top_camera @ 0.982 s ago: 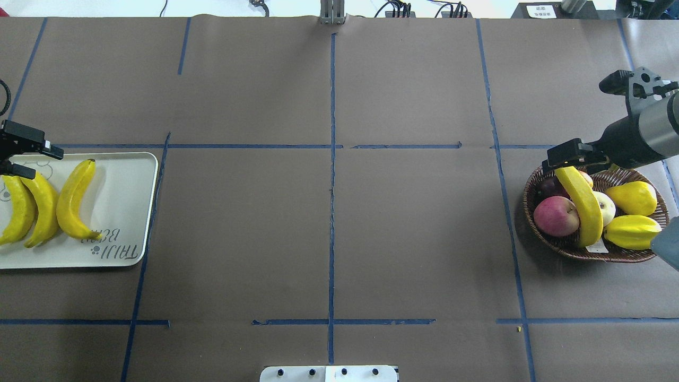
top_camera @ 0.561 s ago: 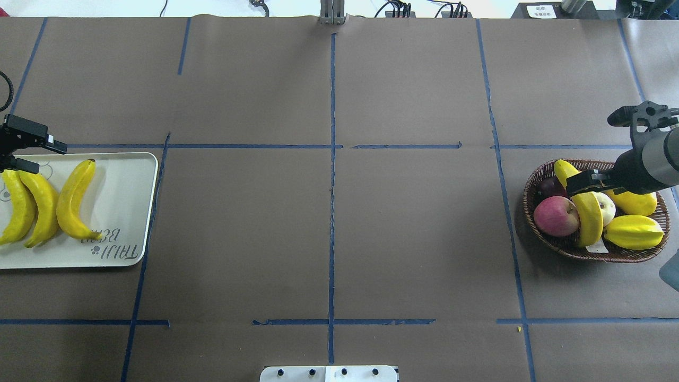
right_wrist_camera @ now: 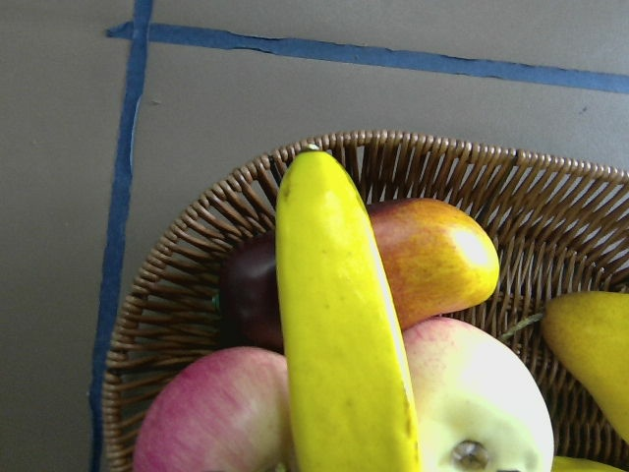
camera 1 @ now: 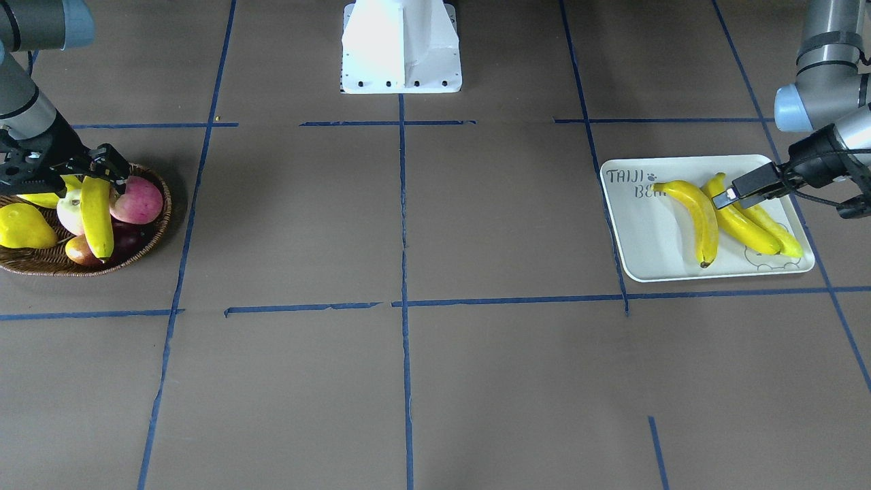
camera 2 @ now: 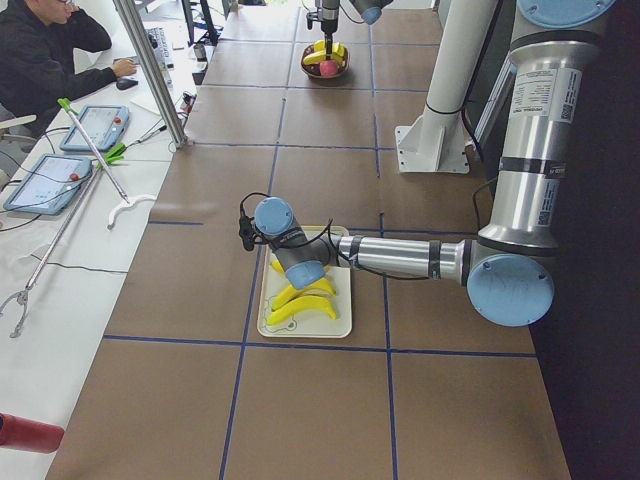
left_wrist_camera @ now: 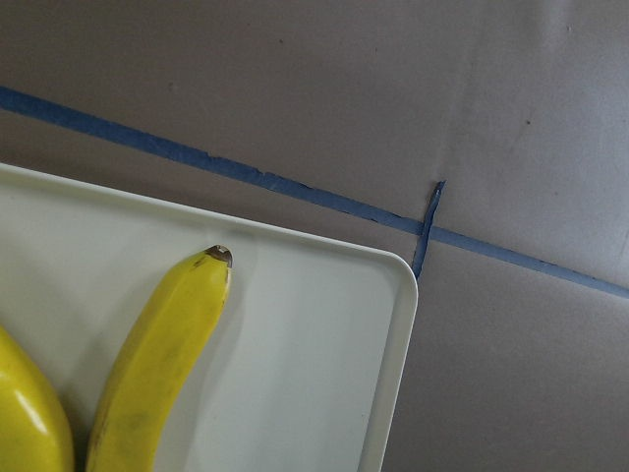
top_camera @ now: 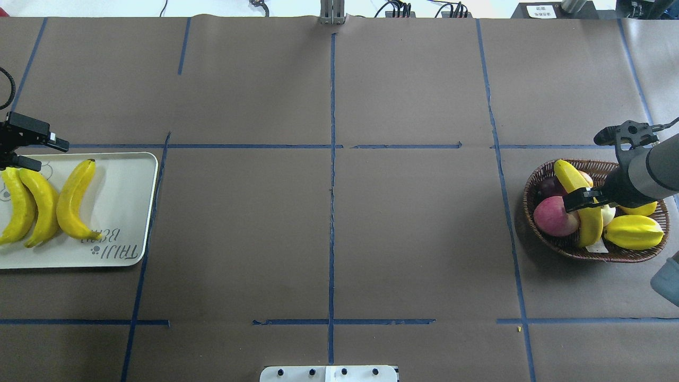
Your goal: Transfer all bananas from basket to plate
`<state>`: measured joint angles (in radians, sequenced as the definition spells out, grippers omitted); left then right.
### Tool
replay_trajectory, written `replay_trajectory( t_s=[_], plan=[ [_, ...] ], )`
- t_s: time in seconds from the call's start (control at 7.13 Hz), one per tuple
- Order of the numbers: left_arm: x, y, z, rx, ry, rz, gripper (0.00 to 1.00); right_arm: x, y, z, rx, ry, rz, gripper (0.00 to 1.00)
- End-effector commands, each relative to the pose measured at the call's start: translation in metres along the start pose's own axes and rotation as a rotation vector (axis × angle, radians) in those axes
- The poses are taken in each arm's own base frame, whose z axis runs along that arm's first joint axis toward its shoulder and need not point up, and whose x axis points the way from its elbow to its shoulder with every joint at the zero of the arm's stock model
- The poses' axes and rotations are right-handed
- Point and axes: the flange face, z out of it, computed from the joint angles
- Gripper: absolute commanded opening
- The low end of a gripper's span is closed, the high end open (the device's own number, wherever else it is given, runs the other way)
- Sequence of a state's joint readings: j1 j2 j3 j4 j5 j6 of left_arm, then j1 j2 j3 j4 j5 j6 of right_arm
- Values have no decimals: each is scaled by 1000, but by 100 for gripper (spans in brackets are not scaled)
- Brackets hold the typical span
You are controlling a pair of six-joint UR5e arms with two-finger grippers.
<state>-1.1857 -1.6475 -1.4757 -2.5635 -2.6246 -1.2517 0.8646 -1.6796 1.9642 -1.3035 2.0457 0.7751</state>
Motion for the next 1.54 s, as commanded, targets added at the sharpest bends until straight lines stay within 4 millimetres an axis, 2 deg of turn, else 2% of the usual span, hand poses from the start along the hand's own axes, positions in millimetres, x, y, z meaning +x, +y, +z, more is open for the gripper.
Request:
replay_trajectory(
  t_s=[0.0, 0.14, 0.42, 0.56, 0.7, 0.84, 0.98, 1.12, 1.26, 1.4],
  plan=[
    [1, 0, 0, 0, 1, 1, 100, 1, 2, 0, -11, -10, -20, 7],
    [2, -1, 0, 0, 1, 3, 100, 3, 2, -2, -11, -14, -32, 0],
    [2, -1, 0, 0, 1, 3, 100, 10, 9, -21, 13, -22, -25, 0],
    [2, 0, 0, -1, 3, 4, 100, 11, 11, -45, 49, -37, -21, 0],
    [5, -1, 0, 0, 5, 8, 100, 3, 12, -79, 78, -95, -25, 0],
    [12, -3, 0, 2, 10, -15, 100, 0, 5, -108, 80, -191, -16, 0],
    [31, -9, 1, 6, 24, -38, 100, -38, -12, -135, 104, -287, -66, 0],
    [46, -11, 3, 6, 36, -59, 100, -87, -31, -142, 118, -342, -120, 0],
    [65, -13, 0, 26, 55, -96, 100, -159, -48, -147, 103, -416, -72, 0],
    [80, -10, -4, 31, 70, -112, 100, -223, -52, -160, 120, -468, 6, 0]
  ],
)
